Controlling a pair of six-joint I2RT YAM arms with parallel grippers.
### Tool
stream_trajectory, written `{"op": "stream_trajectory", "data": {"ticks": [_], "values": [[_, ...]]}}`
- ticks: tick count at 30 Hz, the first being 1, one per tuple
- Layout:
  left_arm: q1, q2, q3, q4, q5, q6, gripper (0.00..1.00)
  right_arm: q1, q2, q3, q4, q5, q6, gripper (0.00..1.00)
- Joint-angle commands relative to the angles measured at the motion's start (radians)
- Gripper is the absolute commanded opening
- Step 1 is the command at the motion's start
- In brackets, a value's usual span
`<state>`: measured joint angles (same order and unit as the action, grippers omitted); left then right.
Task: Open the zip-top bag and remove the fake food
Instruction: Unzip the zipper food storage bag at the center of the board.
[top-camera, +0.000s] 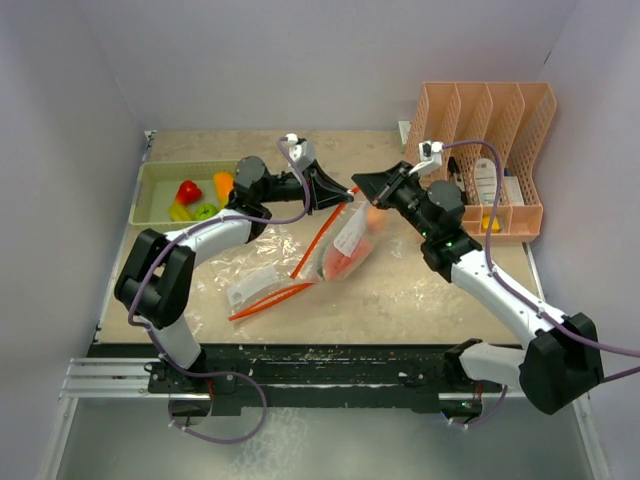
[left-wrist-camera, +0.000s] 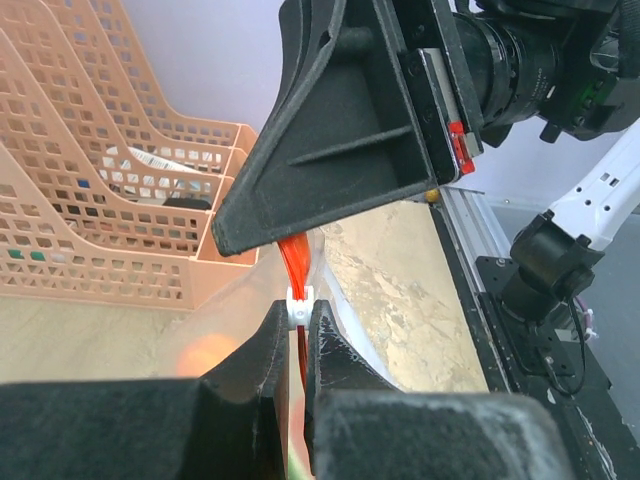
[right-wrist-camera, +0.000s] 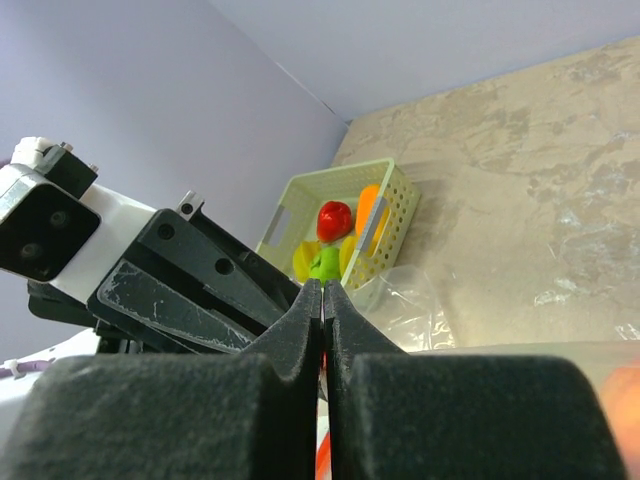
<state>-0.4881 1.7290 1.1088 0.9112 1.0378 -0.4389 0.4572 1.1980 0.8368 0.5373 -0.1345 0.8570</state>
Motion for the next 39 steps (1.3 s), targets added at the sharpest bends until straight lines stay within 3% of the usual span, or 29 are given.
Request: {"op": "stream_trajectory", "data": {"ticks": [1, 11, 19, 22, 23, 25, 27, 31, 35, 37, 39], "values": [[0.006, -0.059, -0.018, 0.029, 0.009, -0.005, 0.04, -0.069, -0.015, 0.067, 0.029, 0.002, -0.021, 0.00], [0.006, -0.091, -0.146, 0.085, -0.018, -0.025, 0.04, -0.188, 0.022, 0.128, 0.020, -0.083, -0.032, 0.00], [0.006, -0.124, -0.147, -0.012, -0.047, 0.032, 0.03, -0.202, 0.054, 0.116, 0.087, -0.166, -0.069, 0.03], [0.006, -0.104, -0.125, -0.011, -0.045, 0.023, 0.03, -0.157, 0.062, 0.100, 0.093, -0.209, -0.117, 0.51], [0.006, -0.096, -0.117, -0.006, -0.044, 0.017, 0.03, -0.125, 0.057, 0.090, 0.087, -0.201, -0.142, 0.62], [0.006, -0.087, -0.110, 0.011, -0.050, 0.006, 0.02, -0.074, 0.051, 0.071, 0.066, -0.173, -0.186, 0.77], [0.006, -0.080, -0.101, 0.020, -0.053, -0.001, 0.02, -0.033, 0.053, 0.052, 0.063, -0.165, -0.213, 0.83], [0.006, -0.073, -0.083, 0.015, -0.071, -0.001, 0.01, 0.017, 0.069, 0.004, 0.096, -0.149, -0.204, 0.83], [0.006, -0.064, -0.059, 0.005, -0.090, -0.003, 0.01, 0.043, 0.060, -0.049, 0.142, -0.114, -0.185, 0.77], [0.006, -0.061, -0.054, 0.005, -0.100, -0.004, 0.01, 0.047, 0.041, -0.083, 0.181, -0.079, -0.173, 0.60], [0.007, -0.060, -0.053, 0.005, -0.108, -0.003, 0.02, 0.048, 0.017, -0.108, 0.201, -0.049, -0.163, 0.33]]}}
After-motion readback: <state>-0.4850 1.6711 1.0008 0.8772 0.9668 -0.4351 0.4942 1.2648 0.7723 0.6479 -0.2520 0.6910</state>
